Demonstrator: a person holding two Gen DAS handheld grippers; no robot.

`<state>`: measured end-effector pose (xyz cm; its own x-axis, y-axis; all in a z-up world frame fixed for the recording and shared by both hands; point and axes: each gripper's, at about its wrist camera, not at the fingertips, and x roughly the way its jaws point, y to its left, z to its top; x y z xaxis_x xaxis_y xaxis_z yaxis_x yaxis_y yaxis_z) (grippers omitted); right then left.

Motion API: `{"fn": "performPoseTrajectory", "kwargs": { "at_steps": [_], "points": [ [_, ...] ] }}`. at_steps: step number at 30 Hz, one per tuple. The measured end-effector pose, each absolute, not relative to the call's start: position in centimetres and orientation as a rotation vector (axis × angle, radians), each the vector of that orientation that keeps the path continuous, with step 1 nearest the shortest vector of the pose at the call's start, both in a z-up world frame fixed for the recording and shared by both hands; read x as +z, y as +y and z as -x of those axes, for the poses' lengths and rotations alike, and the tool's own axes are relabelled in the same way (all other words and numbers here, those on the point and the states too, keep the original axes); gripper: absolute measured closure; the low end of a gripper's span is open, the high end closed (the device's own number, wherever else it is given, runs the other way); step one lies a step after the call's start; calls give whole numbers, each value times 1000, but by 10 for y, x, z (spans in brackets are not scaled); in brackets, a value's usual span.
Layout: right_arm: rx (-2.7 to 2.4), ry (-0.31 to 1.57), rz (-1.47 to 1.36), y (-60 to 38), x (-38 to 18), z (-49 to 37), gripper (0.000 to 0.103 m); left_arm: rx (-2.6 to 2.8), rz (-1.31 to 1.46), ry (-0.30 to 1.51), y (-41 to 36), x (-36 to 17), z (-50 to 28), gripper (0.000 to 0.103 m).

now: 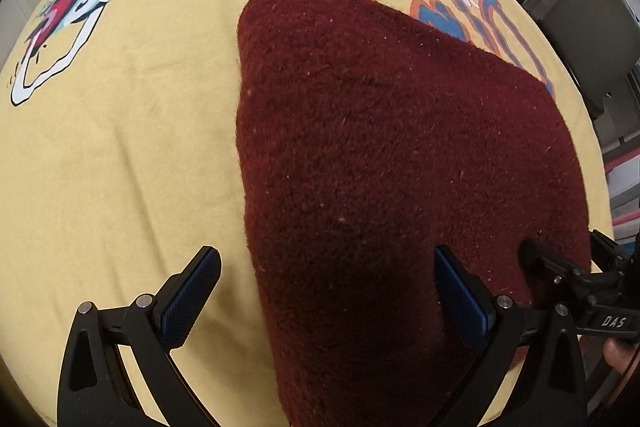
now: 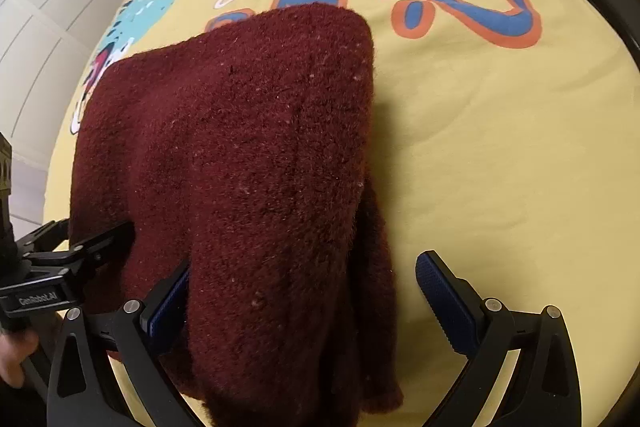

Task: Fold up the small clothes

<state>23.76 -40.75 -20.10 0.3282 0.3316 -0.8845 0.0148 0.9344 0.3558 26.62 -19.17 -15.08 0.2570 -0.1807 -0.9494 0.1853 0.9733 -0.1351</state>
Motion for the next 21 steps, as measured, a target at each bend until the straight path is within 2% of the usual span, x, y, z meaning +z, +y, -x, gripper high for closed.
{"fn": "performPoseTrajectory", "kwargs": {
  "at_steps": [6,9,11,12,13,15,17,21],
  "points": [
    [223,1257,-386,-407,-207,-237,1,-259,-10,1267,-192,-159,-259,0],
    [255,1277,-434,-404,-210,-239,9,-276,12,1279,-189,-161,-258,1],
    [290,1280,-470,-403,-211,-241,20,-300,34,1282,-187,-161,-258,8],
    [295,1284,-477,-403,-212,-243,21,-311,42,1284,-186,-161,-256,12],
    [294,1288,-474,-402,-212,-243,23,-325,50,1283,-186,-160,-256,19],
    [307,1296,-479,-399,-210,-244,29,-330,36,1279,-187,-157,-254,22],
    [314,1295,-484,-396,-206,-244,41,-343,21,1279,-188,-154,-253,29],
    [278,1276,-409,-382,-187,-242,55,-378,-3,1269,-190,-145,-252,47]
  ]
}}
